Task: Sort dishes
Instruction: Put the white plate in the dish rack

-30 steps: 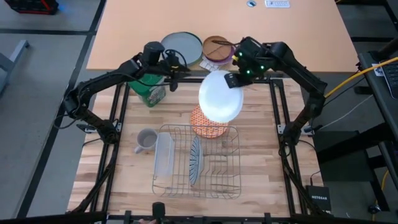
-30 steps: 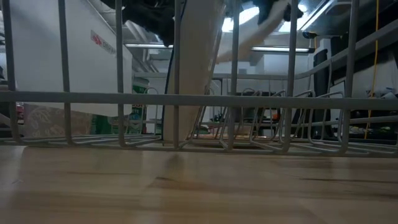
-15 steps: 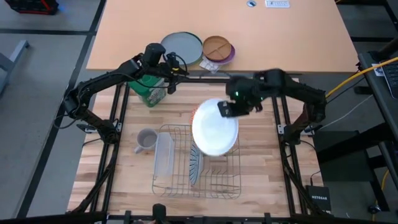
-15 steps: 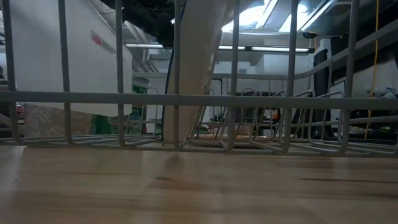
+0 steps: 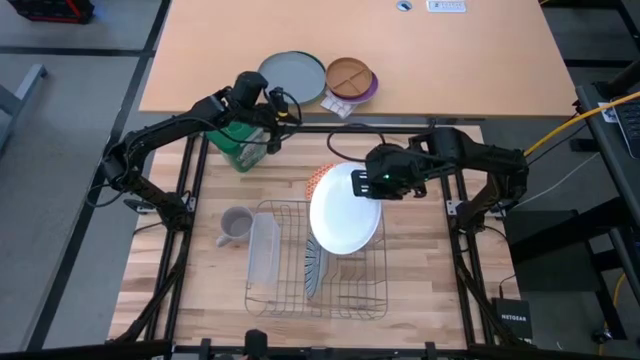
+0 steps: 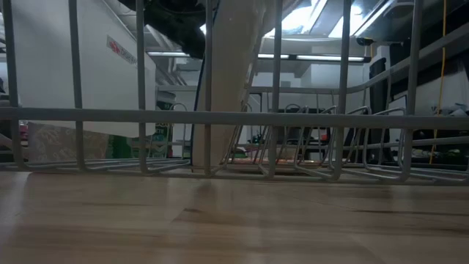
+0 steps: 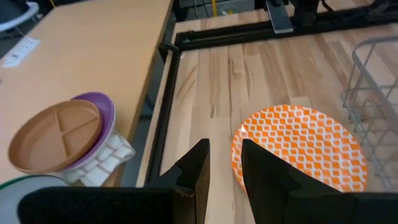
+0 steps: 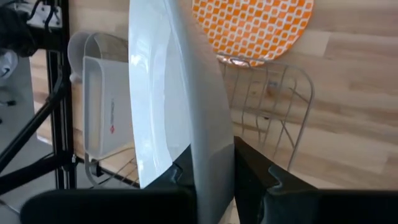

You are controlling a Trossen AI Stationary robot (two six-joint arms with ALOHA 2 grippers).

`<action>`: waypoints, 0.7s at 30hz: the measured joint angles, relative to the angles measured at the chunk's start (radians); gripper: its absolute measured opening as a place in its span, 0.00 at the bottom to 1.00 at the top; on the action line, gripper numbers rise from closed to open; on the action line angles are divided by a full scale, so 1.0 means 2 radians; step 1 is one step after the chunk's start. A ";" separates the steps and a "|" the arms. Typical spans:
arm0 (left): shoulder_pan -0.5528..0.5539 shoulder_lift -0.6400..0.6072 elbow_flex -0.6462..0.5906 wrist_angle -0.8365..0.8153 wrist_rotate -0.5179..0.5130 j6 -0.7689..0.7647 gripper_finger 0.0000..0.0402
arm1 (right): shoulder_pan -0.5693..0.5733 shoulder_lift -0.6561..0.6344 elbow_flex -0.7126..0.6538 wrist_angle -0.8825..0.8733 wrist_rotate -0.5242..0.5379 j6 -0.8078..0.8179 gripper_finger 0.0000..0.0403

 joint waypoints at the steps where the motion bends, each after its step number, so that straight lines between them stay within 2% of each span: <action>1: 0.000 0.000 0.000 -0.005 0.000 0.007 0.20 | 0.000 -0.001 0.000 0.000 0.001 0.000 0.14; 10: 0.000 0.000 0.000 -0.018 0.000 0.020 0.20 | -0.014 -0.033 0.000 0.002 0.019 -0.003 0.14; 16: 0.000 0.000 0.000 -0.018 0.000 0.020 0.20 | -0.013 -0.061 -0.004 0.004 0.027 -0.035 0.14; 21: 0.000 0.000 0.000 -0.019 0.000 0.011 0.20 | -0.013 -0.083 -0.055 0.003 -0.013 -0.068 0.14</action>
